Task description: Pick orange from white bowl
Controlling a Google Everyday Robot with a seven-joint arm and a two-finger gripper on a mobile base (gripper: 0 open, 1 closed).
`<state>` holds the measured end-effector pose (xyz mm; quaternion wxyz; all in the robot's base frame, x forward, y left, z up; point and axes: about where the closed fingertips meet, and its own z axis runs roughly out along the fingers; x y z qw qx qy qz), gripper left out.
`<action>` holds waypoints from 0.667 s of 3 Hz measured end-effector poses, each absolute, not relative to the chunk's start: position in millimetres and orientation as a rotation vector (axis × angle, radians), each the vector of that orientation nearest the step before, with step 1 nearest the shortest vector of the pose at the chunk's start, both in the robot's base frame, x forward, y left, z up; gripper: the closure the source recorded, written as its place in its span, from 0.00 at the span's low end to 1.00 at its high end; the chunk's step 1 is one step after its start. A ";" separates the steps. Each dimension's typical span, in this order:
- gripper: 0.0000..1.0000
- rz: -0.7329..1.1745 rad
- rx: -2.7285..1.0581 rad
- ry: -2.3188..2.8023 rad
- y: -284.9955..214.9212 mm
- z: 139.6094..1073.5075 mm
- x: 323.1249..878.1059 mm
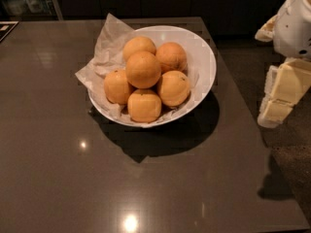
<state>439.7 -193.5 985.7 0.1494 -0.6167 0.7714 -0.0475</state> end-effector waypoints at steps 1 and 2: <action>0.00 -0.226 -1.889 2.150 -151.8 1000.8 444.2; 0.00 -0.296 -2.020 2.043 -111.7 1012.8 451.8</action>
Offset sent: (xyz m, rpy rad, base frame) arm 0.0182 0.1236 0.0270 -0.2440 -0.0009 0.3230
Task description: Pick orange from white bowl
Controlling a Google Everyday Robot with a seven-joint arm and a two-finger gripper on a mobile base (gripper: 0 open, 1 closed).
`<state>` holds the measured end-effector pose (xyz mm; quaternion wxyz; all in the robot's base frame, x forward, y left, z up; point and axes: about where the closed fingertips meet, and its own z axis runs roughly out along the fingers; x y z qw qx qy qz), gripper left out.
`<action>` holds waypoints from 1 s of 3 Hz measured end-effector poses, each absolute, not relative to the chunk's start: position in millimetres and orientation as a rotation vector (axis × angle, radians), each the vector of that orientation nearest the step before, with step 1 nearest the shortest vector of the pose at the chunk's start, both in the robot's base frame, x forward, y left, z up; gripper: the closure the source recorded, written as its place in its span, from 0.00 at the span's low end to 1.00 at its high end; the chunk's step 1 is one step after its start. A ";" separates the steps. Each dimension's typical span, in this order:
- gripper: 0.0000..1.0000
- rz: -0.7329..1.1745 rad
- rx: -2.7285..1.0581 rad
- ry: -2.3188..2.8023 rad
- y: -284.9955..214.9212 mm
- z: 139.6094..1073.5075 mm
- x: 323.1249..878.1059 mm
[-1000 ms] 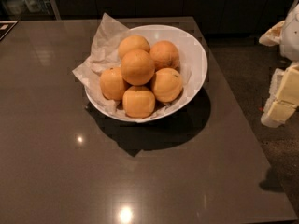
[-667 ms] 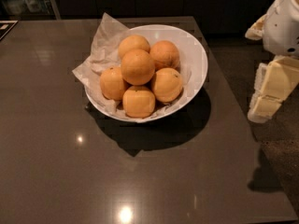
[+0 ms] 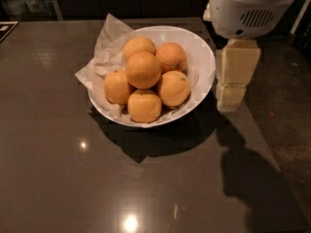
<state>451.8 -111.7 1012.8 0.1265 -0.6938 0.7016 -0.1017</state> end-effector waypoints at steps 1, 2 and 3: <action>0.00 -0.312 -2.007 2.013 -105.8 1019.5 453.7; 0.00 -0.250 -2.013 1.977 -90.6 1014.7 460.2; 0.00 -0.219 -2.068 1.925 -64.5 1009.9 474.4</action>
Offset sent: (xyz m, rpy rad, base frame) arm 0.0143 0.0313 -0.0209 0.0894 0.0611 0.0618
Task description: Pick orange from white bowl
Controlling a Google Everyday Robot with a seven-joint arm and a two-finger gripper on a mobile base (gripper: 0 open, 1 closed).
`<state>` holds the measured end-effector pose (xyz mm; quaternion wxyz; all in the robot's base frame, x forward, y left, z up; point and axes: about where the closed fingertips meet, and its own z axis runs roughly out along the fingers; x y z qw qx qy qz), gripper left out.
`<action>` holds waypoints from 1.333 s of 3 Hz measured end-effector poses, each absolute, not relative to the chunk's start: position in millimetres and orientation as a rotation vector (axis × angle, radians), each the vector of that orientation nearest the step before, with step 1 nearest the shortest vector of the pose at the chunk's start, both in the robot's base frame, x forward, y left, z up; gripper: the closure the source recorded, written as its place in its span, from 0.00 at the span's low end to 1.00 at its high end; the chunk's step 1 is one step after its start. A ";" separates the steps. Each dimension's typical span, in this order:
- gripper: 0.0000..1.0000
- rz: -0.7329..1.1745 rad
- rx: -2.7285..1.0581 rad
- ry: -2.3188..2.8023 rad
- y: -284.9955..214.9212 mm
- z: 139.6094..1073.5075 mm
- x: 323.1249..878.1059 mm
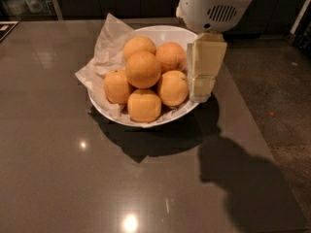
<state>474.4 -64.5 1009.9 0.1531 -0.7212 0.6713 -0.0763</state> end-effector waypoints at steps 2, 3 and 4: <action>0.00 -0.121 -2.158 1.847 -22.7 999.2 501.8; 0.03 -0.079 -2.184 1.852 -11.1 987.5 512.6; 0.09 -0.034 -2.201 1.873 -1.9 973.3 522.4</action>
Offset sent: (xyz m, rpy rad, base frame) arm 0.0355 0.0523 -0.0292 0.0081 0.1457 0.1249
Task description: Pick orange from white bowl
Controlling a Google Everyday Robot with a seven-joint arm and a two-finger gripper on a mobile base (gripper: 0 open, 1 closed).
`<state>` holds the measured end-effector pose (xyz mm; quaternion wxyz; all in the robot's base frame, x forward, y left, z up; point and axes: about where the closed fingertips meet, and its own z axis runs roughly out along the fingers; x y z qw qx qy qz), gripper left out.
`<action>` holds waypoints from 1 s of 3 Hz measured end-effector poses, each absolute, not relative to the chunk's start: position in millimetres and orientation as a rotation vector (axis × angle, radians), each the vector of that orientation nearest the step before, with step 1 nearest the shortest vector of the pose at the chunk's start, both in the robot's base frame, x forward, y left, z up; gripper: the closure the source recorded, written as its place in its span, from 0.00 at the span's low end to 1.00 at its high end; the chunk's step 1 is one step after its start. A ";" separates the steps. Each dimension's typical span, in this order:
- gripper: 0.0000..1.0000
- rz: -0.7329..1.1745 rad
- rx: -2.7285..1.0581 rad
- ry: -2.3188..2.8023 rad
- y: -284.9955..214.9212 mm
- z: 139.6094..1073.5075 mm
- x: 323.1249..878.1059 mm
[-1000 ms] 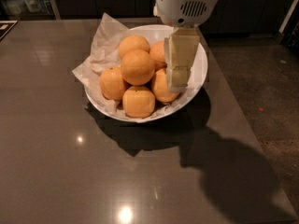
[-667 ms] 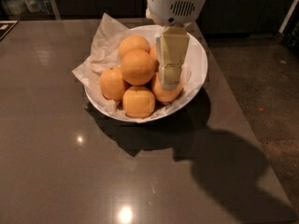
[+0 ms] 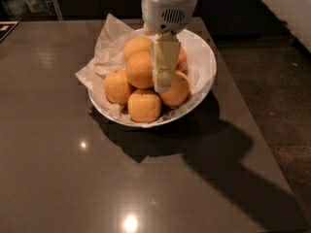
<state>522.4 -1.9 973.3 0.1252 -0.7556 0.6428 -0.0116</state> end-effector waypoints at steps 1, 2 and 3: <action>0.18 0.001 -2.218 1.885 5.7 962.3 529.0; 0.18 0.022 -2.243 1.883 14.0 954.7 532.6; 0.18 0.030 -2.266 1.879 20.8 948.1 535.0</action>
Offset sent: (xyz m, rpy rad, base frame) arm -0.0016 0.0092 -0.0309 -0.0701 0.1450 0.0320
